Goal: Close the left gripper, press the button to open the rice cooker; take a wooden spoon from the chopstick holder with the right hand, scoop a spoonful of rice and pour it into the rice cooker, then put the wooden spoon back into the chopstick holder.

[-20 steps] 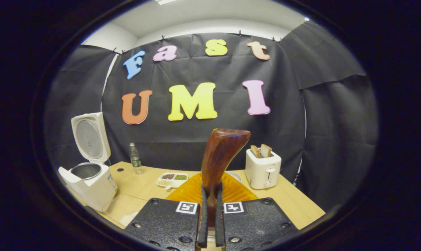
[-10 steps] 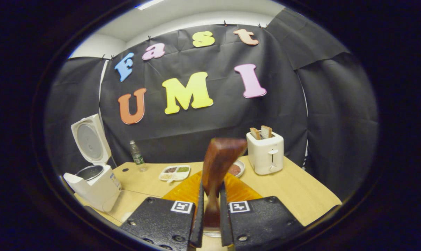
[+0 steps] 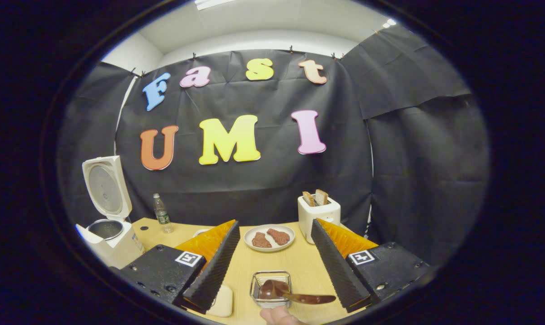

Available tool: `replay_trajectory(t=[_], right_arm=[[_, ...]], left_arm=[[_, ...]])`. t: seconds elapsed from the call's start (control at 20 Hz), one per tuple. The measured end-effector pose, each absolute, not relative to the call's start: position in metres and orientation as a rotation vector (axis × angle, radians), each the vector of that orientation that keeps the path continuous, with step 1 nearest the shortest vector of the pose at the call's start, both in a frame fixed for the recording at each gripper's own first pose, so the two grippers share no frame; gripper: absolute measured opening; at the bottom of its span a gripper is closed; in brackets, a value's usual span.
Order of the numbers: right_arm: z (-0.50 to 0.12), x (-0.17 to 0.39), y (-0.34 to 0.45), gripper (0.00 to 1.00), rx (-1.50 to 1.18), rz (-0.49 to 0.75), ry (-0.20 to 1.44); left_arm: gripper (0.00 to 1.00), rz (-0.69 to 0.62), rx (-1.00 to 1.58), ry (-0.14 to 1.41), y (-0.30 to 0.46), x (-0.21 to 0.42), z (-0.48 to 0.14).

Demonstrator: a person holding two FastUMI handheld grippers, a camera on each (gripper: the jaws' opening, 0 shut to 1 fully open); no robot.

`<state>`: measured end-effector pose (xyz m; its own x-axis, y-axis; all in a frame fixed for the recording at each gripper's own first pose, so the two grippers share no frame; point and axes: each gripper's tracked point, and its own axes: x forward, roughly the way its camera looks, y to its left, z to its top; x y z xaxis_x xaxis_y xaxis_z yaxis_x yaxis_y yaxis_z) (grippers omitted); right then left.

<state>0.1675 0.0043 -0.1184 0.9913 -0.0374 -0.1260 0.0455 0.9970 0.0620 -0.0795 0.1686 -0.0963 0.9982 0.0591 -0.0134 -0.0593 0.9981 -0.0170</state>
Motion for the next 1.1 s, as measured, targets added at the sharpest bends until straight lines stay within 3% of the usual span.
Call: replay_trajectory(t=[0.45,1.1], right_arm=[[-0.055,0.047,0.082,1.0,0.08,0.104,0.045],[-0.058,-0.012,0.073,0.99,0.085,0.145,0.071]], left_arm=[[0.94,0.087,0.013,0.002,0.185,-0.07,-0.084],[0.94,0.118,0.034,-0.009,0.212,-0.02,-0.034]])
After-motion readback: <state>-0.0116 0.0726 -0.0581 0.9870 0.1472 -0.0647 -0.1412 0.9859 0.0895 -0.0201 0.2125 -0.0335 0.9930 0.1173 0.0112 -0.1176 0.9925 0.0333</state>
